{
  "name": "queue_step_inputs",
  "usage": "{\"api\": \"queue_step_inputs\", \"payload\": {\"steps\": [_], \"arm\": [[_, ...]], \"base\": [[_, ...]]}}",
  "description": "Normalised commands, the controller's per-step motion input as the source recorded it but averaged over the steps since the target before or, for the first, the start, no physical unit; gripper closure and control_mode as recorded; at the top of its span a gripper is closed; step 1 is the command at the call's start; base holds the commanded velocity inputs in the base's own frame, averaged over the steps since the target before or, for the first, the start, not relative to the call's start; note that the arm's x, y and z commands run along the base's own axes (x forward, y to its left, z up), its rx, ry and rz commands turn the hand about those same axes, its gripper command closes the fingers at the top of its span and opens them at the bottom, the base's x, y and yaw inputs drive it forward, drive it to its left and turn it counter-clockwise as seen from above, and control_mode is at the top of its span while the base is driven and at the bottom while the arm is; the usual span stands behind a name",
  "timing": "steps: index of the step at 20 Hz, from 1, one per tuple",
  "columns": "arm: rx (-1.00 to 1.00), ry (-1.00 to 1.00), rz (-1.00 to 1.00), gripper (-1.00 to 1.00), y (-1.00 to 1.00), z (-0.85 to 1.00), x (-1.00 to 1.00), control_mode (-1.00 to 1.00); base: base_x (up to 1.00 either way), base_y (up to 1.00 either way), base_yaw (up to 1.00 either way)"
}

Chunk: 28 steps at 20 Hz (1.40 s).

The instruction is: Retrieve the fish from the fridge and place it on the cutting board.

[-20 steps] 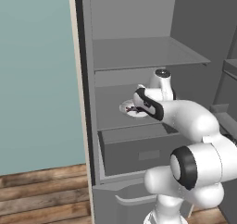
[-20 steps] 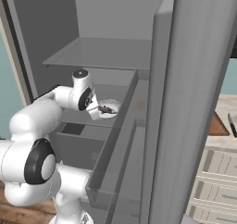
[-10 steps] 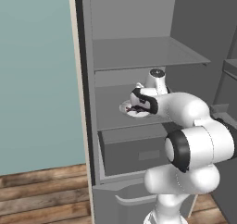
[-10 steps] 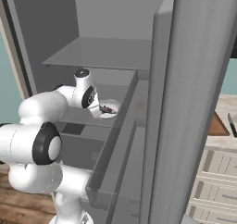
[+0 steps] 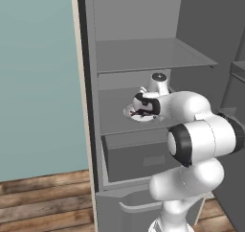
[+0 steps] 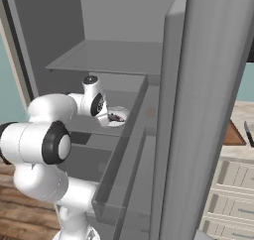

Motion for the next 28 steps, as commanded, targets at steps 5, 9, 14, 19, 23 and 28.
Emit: {"api": "queue_step_inputs", "payload": {"steps": [5, 9, 14, 19, 23, 28], "arm": [[0.0, 0.0, -0.01, -1.0, -0.11, -0.05, 0.21, -1.0], [0.0, 0.02, 0.0, -1.0, -0.09, -0.03, 0.29, -1.0], [0.0, 0.09, 0.0, -1.0, -0.02, -0.13, 0.36, -1.0], [0.0, 0.07, 0.0, -1.0, 0.0, -0.2, 0.39, -1.0], [0.0, 0.06, 0.0, -1.0, 0.0, -0.23, 0.35, -1.0], [0.0, 0.05, 0.0, -1.0, 0.0, -0.25, 0.31, -1.0]], "base": [[0.0, 0.0, 0.0], [0.0, 0.0, 0.0], [0.0, 0.0, 0.0], [0.0, 0.0, 0.0], [0.0, 0.0, 0.0], [0.0, 0.0, 0.0]]}}
